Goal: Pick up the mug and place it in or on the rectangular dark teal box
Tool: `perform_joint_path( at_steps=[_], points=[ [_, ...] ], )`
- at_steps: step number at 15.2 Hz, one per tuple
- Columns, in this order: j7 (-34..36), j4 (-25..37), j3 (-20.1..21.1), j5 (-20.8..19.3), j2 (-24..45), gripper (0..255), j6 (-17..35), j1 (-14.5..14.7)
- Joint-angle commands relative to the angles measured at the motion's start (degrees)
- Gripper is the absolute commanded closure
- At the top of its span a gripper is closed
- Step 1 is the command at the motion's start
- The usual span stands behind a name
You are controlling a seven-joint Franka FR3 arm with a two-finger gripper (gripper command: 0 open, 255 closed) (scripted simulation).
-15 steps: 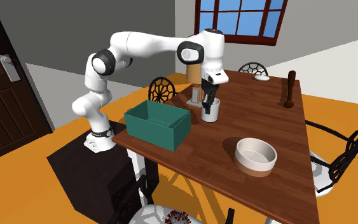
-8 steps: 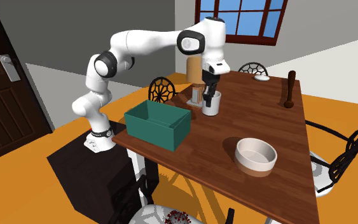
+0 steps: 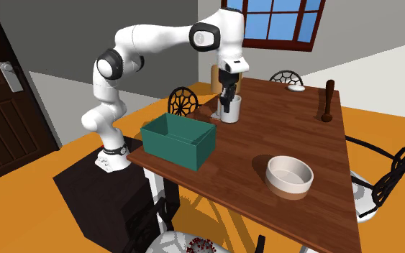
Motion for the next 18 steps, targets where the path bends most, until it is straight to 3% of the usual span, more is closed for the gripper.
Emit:
perform_joint_path(
  at_steps=[1,9,18],
  points=[
    [-0.1,-8.7,0.0,0.1,-6.2,255,2.6,0.0],
    [-0.3,-32.7,0.1,0.3,-26.5,255,6.2,0.1],
    [0.0,-49.7,0.1,0.5,-45.9,255,3.8,0.1]
  ],
)
